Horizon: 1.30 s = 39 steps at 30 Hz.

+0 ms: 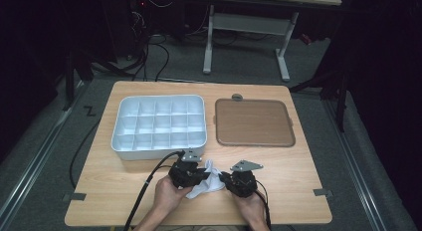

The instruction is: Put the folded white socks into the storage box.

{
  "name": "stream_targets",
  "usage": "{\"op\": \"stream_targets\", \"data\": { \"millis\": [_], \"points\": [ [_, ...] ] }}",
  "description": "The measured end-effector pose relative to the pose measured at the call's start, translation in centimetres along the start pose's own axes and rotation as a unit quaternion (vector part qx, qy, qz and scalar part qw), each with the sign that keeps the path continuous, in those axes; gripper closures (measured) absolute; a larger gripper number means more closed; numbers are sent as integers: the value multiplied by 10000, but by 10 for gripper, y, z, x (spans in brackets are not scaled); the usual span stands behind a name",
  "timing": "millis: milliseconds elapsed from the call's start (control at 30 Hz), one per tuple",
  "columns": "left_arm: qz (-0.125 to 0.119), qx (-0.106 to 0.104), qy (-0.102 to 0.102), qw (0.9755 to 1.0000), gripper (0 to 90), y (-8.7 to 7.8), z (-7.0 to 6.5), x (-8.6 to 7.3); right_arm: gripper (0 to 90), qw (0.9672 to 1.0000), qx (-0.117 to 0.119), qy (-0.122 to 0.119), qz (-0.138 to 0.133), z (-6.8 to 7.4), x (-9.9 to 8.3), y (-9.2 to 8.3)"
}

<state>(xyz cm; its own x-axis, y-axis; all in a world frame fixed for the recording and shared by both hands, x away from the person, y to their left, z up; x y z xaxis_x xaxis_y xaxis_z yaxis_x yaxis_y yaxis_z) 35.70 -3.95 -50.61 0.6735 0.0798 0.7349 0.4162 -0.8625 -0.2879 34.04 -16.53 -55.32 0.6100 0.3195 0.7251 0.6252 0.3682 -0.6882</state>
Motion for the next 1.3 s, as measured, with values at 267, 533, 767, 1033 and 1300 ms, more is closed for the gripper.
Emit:
{"op": "stream_targets", "data": {
  "millis": [267, 533, 767, 1033, 1300],
  "points": [
    [118, 32, -17, 9999, 781, 12, 4, -9, 827, 10000, 21, -17, 14, 0, 0, 1],
    [257, 113, 72, 9996, 749, 23, 6, -18, 827, 10000, 17, -3, 42, 0, 0, 2],
    [283, 119, 137, 9994, 724, 25, 6, -20, 823, 10000, 12, -16, 41, -1, 0, 3],
    [24, -61, 37, 10000, 500, 9, 0, -10, 765, 10000, -41, 50, -73, -3, 4, -7],
    [-147, -76, -77, 9998, 477, -14, 1, -5, 757, 9994, -161, 79, -309, -10, 12, -26]
  ]
}}
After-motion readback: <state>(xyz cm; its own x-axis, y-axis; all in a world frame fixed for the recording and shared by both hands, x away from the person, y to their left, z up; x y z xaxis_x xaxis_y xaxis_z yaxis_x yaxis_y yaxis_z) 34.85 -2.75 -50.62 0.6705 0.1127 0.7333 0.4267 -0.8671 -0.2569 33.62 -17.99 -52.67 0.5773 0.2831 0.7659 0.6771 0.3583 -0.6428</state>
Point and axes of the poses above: each handheld gripper's, and its own axes: y roughly forward along the jaws, x roughly out of its top, z roughly to its left, the point moved 4 cm from there along y, roughly forward along the jaws, and after that the axes turned 9 degrees about -x, right-handed, at the moved point
